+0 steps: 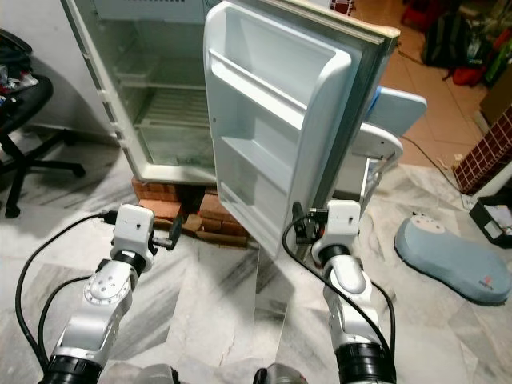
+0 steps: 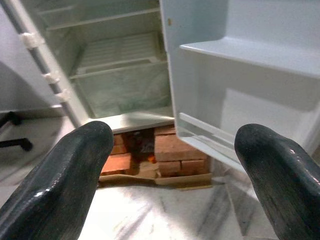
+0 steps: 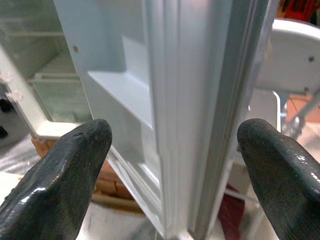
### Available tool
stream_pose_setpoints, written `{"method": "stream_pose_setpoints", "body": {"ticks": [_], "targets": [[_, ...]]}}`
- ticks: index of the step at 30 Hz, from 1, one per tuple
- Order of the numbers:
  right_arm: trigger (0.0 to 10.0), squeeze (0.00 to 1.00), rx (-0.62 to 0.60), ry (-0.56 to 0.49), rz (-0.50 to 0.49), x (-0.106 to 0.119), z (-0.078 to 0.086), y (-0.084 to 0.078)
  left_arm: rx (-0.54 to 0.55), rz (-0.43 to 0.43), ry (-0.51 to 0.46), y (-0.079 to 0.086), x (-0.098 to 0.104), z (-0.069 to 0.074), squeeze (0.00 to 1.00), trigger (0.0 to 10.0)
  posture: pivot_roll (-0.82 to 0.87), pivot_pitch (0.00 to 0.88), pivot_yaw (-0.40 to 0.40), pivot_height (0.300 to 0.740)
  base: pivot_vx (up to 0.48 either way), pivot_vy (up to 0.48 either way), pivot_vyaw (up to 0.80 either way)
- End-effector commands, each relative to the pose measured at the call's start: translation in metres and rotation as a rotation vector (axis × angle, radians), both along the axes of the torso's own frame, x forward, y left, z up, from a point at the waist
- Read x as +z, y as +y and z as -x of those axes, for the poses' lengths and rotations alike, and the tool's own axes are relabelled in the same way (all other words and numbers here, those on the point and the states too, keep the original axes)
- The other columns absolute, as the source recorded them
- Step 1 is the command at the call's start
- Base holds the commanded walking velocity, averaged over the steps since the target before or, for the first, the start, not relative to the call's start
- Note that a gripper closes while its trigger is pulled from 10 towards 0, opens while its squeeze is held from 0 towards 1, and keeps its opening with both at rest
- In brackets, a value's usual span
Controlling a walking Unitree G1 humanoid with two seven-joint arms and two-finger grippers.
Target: Restocking fridge
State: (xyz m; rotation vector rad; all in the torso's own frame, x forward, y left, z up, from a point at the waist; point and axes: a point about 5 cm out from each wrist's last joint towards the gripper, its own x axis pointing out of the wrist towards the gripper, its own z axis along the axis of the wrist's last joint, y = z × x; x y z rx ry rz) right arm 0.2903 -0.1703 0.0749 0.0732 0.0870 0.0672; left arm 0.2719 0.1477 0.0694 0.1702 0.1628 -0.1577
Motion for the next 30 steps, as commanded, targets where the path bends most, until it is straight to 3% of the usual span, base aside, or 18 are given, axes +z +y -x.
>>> {"method": "stream_pose_setpoints", "body": {"ticks": [1,8,11,18,26,30], "targets": [[10.0,0.0,-0.008,-0.027,0.0,0.006,-0.004,0.0,0.015,-0.018,0.001,0.004,0.001,0.0,0.0,10.0,0.06,0.061,-0.026,0.74,0.0,-0.472,0.0],[10.0,0.0,-0.057,-0.027,-0.091,0.007,-0.004,0.0,0.04,-0.046,-0.008,0.009,0.002,-0.002,0.0,10.0,0.06,0.061,-0.026,0.74,0.0,-0.464,0.0],[10.0,0.0,-0.004,-0.056,-0.045,0.01,-0.003,0.005,0.048,-0.045,0.002,0.011,0.001,-0.002,0.0,10.0,0.06,0.062,-0.026,0.74,0.264,-0.398,0.0],[10.0,0.0,-0.033,-0.05,-0.086,0.009,-0.003,0.004,0.049,-0.037,0.002,0.01,0.001,-0.002,0.0,10.0,0.06,0.062,-0.027,0.74,0.246,-0.409,0.0],[10.0,0.0,0.007,-0.081,-0.065,0.013,-0.004,0.006,0.06,-0.033,0.008,0.012,-0.001,-0.001,0.0,10.0,0.06,0.058,-0.029,0.74,0.03,-0.419,0.0],[10.0,0.0,0.012,-0.081,-0.061,0.012,-0.003,0.008,0.086,-0.018,0.022,0.018,-0.006,0.003,0.0,10.0,0.05,0.055,-0.033,0.74,0.061,-0.417,0.78]]}}
